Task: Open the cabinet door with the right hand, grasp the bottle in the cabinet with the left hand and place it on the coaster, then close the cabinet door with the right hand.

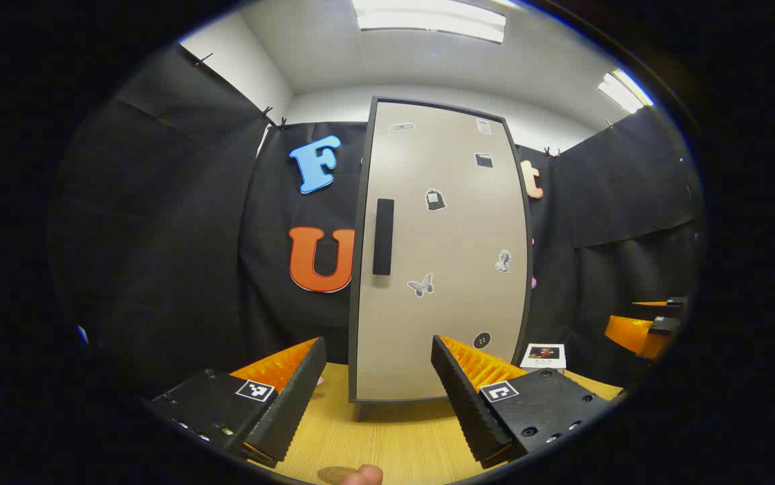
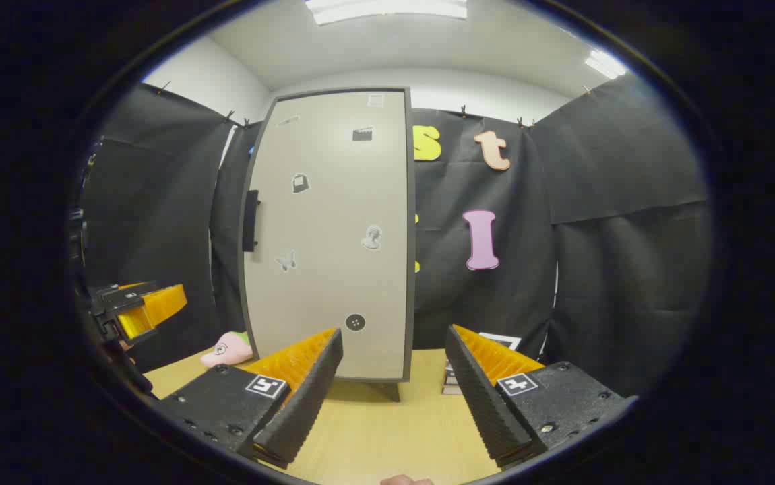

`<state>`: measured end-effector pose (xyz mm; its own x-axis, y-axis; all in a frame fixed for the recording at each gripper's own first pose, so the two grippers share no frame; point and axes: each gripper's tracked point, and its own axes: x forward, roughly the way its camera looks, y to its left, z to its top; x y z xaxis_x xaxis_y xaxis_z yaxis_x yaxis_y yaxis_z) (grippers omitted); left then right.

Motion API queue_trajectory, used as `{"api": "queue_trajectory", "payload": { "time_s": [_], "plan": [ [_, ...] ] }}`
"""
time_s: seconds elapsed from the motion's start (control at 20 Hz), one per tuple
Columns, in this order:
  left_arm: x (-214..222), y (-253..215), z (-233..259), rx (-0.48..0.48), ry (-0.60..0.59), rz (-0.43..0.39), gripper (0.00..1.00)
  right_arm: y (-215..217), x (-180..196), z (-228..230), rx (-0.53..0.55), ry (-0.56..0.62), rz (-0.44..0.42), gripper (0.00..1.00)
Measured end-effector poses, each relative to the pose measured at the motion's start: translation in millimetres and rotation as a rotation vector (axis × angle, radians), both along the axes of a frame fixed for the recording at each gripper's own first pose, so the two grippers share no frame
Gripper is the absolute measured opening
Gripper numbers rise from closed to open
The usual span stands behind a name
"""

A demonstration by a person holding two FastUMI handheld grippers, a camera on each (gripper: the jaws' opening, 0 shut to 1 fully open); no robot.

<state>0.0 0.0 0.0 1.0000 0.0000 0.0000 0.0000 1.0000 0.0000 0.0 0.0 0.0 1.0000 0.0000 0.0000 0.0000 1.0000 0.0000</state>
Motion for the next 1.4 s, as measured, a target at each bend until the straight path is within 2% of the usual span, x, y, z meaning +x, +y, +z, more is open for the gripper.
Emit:
{"api": "queue_trajectory", "payload": {
  "time_s": [0.2,0.25,0.3,0.5,0.55,0.65,1.0,1.2,1.25,1.35,1.4],
  "plan": [
    [0,-1,-3,0.003,0.005,0.002,0.95,-2,1,2,0.006,-0.011,-0.005,0.99],
    [0,-1,-5,0.003,0.007,0.003,0.95,-3,1,4,0.007,-0.017,-0.006,0.95],
    [0,-1,-5,0.002,0.009,0.005,0.95,-3,1,4,0.008,-0.018,-0.003,0.99],
    [-3,-3,-4,0.006,0.007,0.007,0.95,-3,2,10,0.004,-0.022,0.012,0.99],
    [-4,-4,-4,0.008,0.004,0.010,0.95,-1,3,13,0.000,-0.021,0.025,0.95],
    [-7,-4,-5,0.011,0.008,0.011,0.95,7,9,23,-0.015,-0.029,0.064,0.99],
    [-21,1,-13,0.023,0.021,0.028,0.95,65,49,76,0.000,-0.023,0.304,0.99],
    [-29,6,-15,0.013,0.028,0.040,0.95,120,85,112,-0.046,-0.069,0.444,0.96],
    [-31,8,-15,0.010,0.029,0.043,0.95,136,95,117,-0.058,-0.072,0.476,0.99],
    [-33,13,-15,0.012,0.030,0.054,0.95,169,114,122,-0.073,-0.062,0.538,0.96],
    [-32,15,-16,0.016,0.032,0.057,0.95,186,123,125,-0.077,-0.059,0.566,0.99]
  ]
}}
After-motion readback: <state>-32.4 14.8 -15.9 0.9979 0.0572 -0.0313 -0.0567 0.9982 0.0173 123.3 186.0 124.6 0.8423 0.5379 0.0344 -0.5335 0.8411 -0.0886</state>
